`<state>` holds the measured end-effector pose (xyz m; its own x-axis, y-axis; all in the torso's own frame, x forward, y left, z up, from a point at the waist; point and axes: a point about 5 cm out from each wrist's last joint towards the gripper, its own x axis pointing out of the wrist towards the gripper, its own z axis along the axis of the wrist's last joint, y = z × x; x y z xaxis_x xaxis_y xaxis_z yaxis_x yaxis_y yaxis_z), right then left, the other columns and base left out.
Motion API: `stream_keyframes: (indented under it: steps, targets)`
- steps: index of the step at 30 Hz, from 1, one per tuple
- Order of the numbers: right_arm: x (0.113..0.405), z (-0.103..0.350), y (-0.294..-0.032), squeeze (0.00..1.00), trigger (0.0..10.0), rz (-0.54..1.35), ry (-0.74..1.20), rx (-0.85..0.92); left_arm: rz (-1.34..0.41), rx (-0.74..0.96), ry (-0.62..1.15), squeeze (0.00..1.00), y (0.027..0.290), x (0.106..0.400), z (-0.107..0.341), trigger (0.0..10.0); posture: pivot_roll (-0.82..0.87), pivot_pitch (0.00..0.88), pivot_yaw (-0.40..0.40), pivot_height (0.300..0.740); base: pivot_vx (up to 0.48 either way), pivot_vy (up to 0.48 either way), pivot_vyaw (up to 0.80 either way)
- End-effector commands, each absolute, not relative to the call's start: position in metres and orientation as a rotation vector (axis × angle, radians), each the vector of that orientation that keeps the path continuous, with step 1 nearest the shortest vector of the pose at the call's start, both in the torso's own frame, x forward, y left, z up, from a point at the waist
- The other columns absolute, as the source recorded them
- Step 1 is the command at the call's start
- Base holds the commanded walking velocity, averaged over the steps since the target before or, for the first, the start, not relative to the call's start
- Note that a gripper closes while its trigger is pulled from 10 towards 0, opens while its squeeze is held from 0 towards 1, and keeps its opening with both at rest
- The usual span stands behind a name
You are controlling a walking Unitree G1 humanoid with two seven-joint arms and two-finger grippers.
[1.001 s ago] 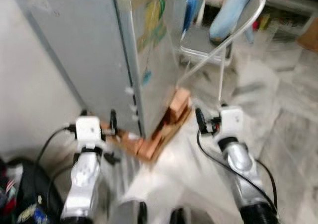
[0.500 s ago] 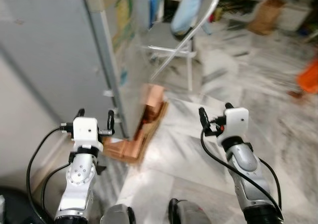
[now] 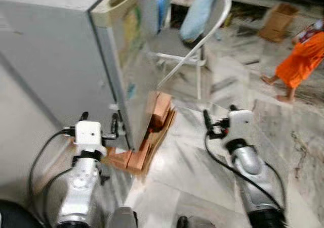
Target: Restocking fridge
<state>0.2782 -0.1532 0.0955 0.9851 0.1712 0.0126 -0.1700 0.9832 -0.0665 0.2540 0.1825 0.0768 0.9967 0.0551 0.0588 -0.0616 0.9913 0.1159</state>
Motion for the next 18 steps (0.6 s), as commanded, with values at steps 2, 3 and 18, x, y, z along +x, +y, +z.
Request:
stream_keyframes:
  steps: [2, 3, 18]
  targets:
    - [0.2724, 0.0901, -0.168, 0.0, 10.0, 0.136, 0.01, -0.088, 0.042, 0.103, -0.053, 0.0, 0.1749, 0.2537, 0.0761, 10.0, 0.09, 0.112, -0.025, 0.74, 0.0, 0.0, -0.56]
    - [0.2721, 0.0898, -0.1685, 0.0, 10.0, 0.136, 0.01, -0.088, 0.043, 0.103, -0.053, 0.0, 0.1749, 0.2536, 0.0761, 10.0, 0.09, 0.115, -0.026, 0.74, 0.0, 0.0, 0.0]
    - [0.2707, 0.089, -0.1697, 0.0, 10.0, 0.132, 0.021, -0.094, 0.019, 0.091, -0.041, 0.0, 0.1729, 0.2559, 0.075, 10.0, 0.07, 0.123, -0.026, 0.74, 0.0, 0.0, -0.37]
